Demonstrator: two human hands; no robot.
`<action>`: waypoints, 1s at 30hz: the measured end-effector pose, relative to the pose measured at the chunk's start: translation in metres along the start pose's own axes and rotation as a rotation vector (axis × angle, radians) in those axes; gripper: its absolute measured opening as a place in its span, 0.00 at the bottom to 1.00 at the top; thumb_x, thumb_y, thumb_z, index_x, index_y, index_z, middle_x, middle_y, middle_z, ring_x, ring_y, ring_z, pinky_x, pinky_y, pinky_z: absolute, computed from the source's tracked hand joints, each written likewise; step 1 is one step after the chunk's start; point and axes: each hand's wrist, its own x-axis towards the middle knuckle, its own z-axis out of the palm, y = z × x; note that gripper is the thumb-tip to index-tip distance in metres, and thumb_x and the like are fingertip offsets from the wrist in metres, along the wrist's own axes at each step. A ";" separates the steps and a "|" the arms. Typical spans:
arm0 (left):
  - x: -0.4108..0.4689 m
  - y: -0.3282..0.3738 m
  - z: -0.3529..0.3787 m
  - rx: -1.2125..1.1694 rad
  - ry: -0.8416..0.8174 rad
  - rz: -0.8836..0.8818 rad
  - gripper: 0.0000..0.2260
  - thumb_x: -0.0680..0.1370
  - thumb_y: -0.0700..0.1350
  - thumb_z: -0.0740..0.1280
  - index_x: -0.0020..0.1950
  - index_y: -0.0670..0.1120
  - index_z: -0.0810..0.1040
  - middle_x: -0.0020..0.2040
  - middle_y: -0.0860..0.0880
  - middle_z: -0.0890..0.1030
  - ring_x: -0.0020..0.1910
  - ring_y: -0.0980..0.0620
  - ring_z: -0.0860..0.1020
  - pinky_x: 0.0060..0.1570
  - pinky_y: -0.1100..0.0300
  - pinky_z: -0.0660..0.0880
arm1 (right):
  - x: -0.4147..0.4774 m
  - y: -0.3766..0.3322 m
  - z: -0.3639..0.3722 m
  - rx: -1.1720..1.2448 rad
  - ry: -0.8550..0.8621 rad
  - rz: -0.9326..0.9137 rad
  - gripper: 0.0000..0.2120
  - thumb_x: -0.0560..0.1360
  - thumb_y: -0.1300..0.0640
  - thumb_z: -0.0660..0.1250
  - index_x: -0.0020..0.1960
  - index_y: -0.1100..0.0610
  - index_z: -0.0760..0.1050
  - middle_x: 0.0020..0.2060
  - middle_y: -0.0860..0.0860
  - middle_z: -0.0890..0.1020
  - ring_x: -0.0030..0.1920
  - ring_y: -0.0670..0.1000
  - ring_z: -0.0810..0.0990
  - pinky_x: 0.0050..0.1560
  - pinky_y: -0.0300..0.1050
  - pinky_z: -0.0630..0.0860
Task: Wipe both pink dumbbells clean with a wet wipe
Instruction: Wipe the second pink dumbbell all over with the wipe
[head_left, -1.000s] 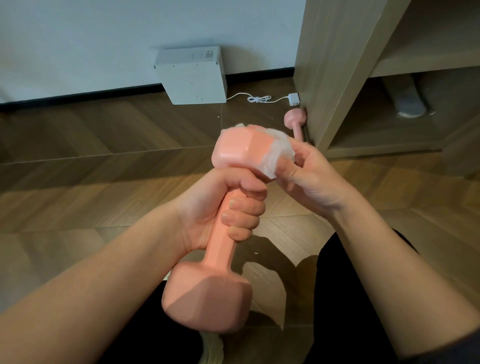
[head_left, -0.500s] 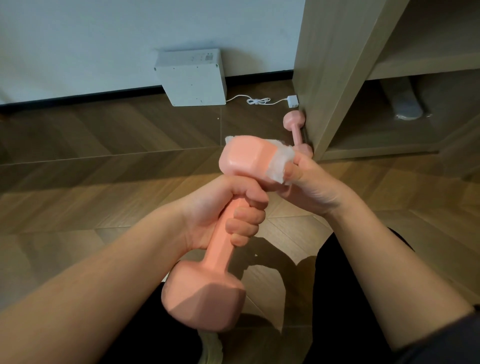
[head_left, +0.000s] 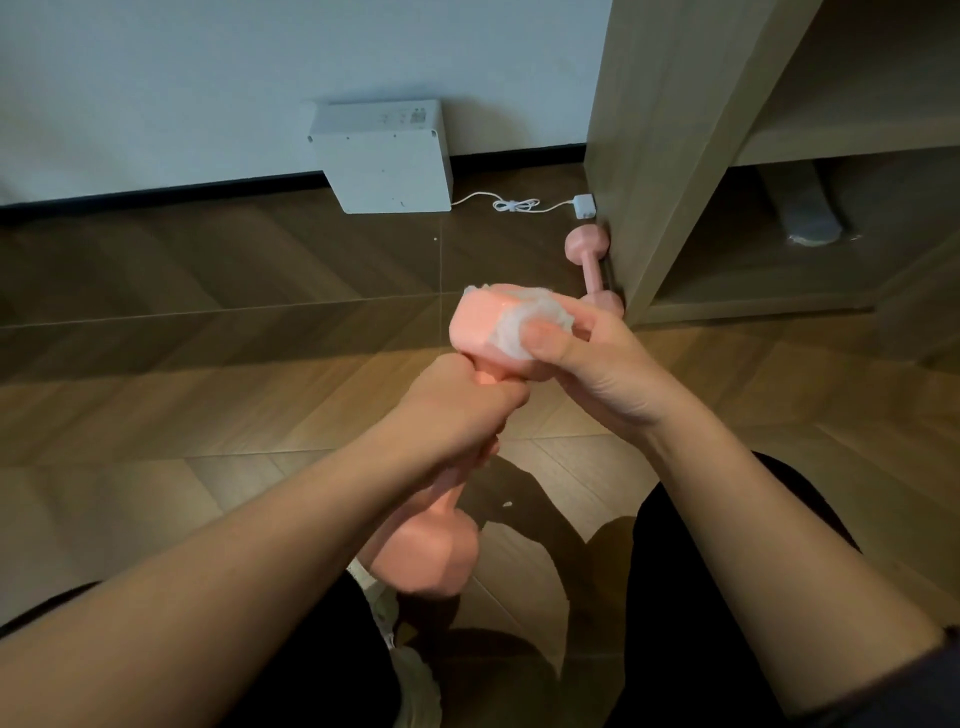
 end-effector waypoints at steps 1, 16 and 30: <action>0.000 0.000 -0.002 -0.038 -0.018 0.004 0.07 0.78 0.41 0.65 0.53 0.39 0.76 0.29 0.47 0.71 0.23 0.54 0.68 0.24 0.61 0.67 | -0.002 -0.001 0.000 -0.010 0.000 -0.004 0.16 0.66 0.48 0.71 0.54 0.45 0.82 0.48 0.40 0.84 0.56 0.44 0.80 0.57 0.41 0.77; -0.005 -0.002 -0.010 -0.289 -0.086 -0.128 0.03 0.76 0.41 0.68 0.46 0.43 0.75 0.25 0.48 0.68 0.22 0.54 0.66 0.24 0.64 0.66 | 0.002 -0.006 0.015 -0.108 0.206 -0.057 0.16 0.82 0.54 0.58 0.64 0.61 0.76 0.59 0.56 0.82 0.58 0.43 0.80 0.55 0.33 0.77; -0.002 0.002 -0.011 -0.597 -0.100 -0.172 0.08 0.78 0.41 0.64 0.38 0.47 0.70 0.24 0.51 0.65 0.19 0.56 0.64 0.21 0.66 0.66 | -0.011 -0.004 0.047 -0.472 0.401 -0.528 0.12 0.79 0.65 0.65 0.62 0.61 0.79 0.55 0.50 0.84 0.56 0.43 0.81 0.56 0.37 0.76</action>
